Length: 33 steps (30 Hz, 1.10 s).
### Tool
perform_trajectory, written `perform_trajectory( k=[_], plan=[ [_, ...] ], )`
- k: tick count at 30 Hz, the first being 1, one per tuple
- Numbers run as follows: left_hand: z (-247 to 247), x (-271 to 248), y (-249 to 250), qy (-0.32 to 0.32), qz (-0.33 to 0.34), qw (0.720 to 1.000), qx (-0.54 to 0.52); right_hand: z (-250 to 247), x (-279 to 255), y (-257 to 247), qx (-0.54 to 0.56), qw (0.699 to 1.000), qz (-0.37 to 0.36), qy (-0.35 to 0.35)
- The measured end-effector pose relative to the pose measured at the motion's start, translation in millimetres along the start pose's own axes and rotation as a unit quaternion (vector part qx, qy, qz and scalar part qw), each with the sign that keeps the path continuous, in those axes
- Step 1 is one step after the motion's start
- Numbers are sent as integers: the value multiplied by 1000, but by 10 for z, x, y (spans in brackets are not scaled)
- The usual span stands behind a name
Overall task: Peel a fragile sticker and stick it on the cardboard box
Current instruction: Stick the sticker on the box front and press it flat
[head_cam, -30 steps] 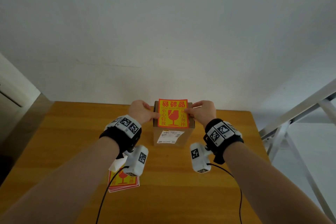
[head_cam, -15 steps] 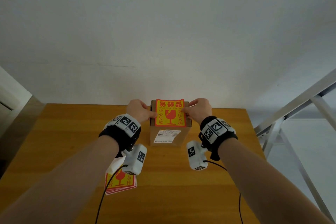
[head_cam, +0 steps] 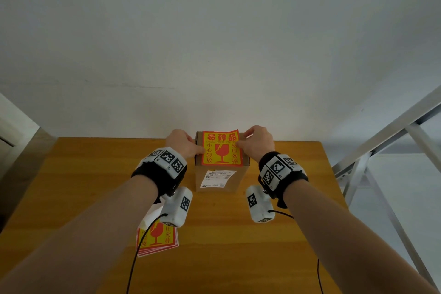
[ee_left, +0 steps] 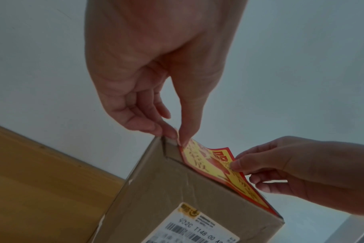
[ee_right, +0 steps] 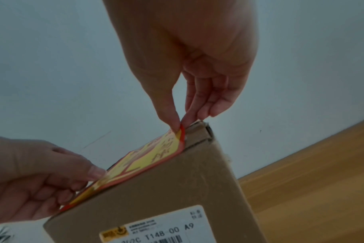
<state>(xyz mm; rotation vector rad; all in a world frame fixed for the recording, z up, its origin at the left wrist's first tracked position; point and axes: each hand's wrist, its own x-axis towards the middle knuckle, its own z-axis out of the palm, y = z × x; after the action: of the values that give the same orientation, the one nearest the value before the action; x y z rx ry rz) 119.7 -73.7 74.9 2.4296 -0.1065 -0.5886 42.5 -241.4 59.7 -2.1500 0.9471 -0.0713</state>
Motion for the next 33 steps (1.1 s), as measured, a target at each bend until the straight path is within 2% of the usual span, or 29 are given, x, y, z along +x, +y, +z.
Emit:
perform_trajectory(
  k=[6,8,10,12,13,15,17,19,24,30,33],
  plan=[
    [16,49,-87,3,-7,1000,3,46,-56,38,-64,997,-51,16],
    [30,39,-119,19,17,1000,13,41,-72,63,-81,994,-69,37],
    [77,4,-131,73,100,992,11,34,-105,65,-84,986,-124,66],
    [169,-36,-128,103,216,971,25,72,-166,38,-118,970,-205,51],
    [240,-38,-124,87,262,959,62,117,-188,25,-157,957,-243,25],
    [390,-48,-145,26,300,935,186,238,-215,43,-236,928,-285,-35],
    [491,-33,-191,2,304,910,281,327,-209,104,-273,918,-278,-66],
    [548,-11,-239,1,301,899,320,360,-185,160,-273,923,-260,-77],
    [561,14,-272,14,305,893,330,390,-161,216,-274,921,-267,-71],
    [502,13,-310,5,305,894,328,384,-143,277,-231,938,-249,-69],
    [411,-21,-366,-9,340,887,313,317,-170,287,-224,929,-286,-77]
  ],
)
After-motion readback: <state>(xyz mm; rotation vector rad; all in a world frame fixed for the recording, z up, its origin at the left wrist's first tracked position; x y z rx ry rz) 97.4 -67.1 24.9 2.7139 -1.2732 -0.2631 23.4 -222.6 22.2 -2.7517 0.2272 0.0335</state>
